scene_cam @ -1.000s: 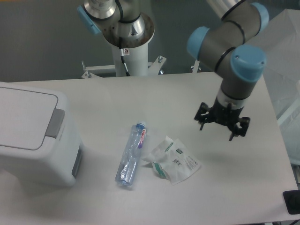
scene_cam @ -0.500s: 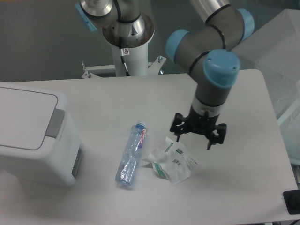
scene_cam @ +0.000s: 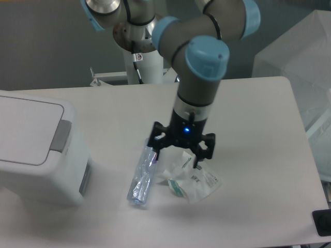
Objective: Open the trash can
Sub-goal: 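Move the gripper across the table to the white trash can's lid edge, then press the gripper against the lid edge to flip the lid open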
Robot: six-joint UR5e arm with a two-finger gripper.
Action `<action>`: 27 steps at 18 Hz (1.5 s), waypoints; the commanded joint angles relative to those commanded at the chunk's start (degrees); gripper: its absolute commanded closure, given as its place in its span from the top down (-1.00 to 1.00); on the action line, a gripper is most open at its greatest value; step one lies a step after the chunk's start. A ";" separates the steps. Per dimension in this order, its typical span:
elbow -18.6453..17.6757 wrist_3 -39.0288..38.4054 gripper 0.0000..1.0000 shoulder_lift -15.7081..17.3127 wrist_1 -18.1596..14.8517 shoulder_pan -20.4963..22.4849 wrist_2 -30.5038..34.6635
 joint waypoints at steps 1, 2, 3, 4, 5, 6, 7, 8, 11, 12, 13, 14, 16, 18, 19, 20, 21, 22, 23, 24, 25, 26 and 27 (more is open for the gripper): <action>0.09 -0.97 1.00 0.53 0.09 -0.62 -0.97; 0.09 -1.50 1.00 1.31 0.26 -0.97 -1.93; 0.18 -1.68 1.00 1.93 0.18 -1.23 -3.51; -0.17 -1.77 1.00 2.63 0.00 -1.93 -5.00; -0.78 -1.77 1.00 3.42 0.00 -2.72 -5.89; -1.31 -1.86 1.00 3.95 0.09 -3.25 -6.24; -1.49 -1.86 1.00 4.13 0.09 -3.61 -6.77; -1.49 -1.86 1.00 4.14 0.09 -4.13 -8.08; -1.49 -3.96 1.00 4.31 0.26 -4.40 -8.89; -1.49 -5.36 1.00 4.49 0.18 -4.40 -8.80; -1.58 -6.33 1.00 5.10 0.09 -4.49 -8.88; -1.58 -6.77 1.00 5.28 0.09 -5.10 -8.88; -1.58 -6.87 1.00 5.37 0.09 -5.72 -8.89; -2.63 -7.13 1.00 5.37 0.09 -5.89 -8.54; -3.42 -7.30 1.00 5.45 0.09 -5.89 -8.36; -4.12 -7.31 1.00 5.54 0.26 -6.16 -8.27; -4.65 -7.22 1.00 5.54 0.44 -6.51 -8.18; -5.00 -7.13 1.00 5.54 0.61 -6.60 -8.09; -5.09 -7.13 1.00 5.45 0.70 -6.60 -8.09; -5.09 -7.13 1.00 5.45 0.70 -6.69 -8.09; -5.09 -7.13 1.00 5.45 0.62 -6.69 -8.09; -5.09 -7.22 1.00 5.45 0.62 -6.69 -8.09; -5.09 -7.31 1.00 5.45 0.62 -6.69 -8.09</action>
